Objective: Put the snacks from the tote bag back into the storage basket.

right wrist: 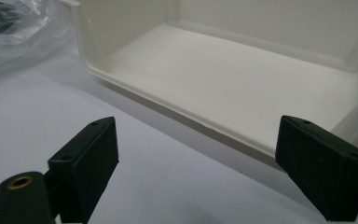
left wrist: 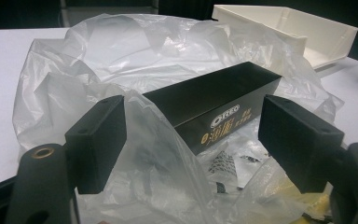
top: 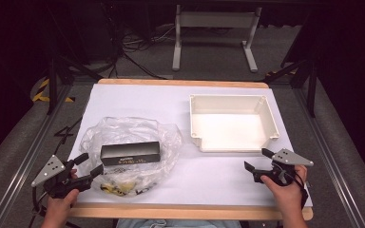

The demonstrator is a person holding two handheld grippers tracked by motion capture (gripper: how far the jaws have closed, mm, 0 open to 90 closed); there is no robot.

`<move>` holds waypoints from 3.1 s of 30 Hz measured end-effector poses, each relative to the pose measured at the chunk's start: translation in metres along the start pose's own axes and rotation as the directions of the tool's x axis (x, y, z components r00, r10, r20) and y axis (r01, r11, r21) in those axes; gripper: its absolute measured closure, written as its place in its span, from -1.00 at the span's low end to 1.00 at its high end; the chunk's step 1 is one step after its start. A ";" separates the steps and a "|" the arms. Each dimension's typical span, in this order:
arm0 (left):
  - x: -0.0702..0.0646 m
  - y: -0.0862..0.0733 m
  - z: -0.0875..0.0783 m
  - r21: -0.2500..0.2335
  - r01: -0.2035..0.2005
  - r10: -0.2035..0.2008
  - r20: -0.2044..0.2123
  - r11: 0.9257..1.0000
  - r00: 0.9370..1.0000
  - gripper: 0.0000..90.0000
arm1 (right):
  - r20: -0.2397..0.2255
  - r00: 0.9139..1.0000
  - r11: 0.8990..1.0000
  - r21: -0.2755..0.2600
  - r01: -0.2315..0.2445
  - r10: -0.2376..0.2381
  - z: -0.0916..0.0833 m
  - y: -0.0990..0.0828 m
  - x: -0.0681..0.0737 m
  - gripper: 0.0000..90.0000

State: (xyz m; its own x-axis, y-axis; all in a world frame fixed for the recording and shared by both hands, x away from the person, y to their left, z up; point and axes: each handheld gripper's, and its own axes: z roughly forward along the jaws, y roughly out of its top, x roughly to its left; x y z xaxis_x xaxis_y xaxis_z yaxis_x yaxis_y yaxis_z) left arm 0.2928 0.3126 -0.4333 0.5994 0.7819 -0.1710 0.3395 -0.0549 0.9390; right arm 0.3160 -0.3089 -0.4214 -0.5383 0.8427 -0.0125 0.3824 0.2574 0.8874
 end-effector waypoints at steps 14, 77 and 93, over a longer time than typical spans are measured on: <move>-0.002 0.000 0.003 0.019 -0.011 0.011 0.002 1.000 1.000 -0.46 | -0.066 0.996 0.998 -0.039 0.051 -0.054 -0.027 0.037 0.007 -0.67; -0.006 -0.004 -0.010 0.002 -0.016 0.016 -0.027 1.000 1.000 -0.46 | -0.498 0.782 0.872 0.096 0.480 -0.375 0.059 0.188 0.080 -0.75; -0.005 -0.003 -0.011 0.008 -0.017 0.017 -0.026 1.000 1.000 -0.46 | -0.573 0.684 0.821 0.032 0.570 -0.452 0.091 0.214 0.121 -0.94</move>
State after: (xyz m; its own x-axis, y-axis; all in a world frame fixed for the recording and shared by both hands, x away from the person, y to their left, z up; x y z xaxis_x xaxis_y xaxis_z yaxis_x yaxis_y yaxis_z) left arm 0.2805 0.3160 -0.4322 0.5863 0.7965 -0.1476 0.3351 -0.0726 0.9394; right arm 0.4010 -0.1089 -0.2744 -0.9712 0.1887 -0.1457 0.0314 0.7070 0.7066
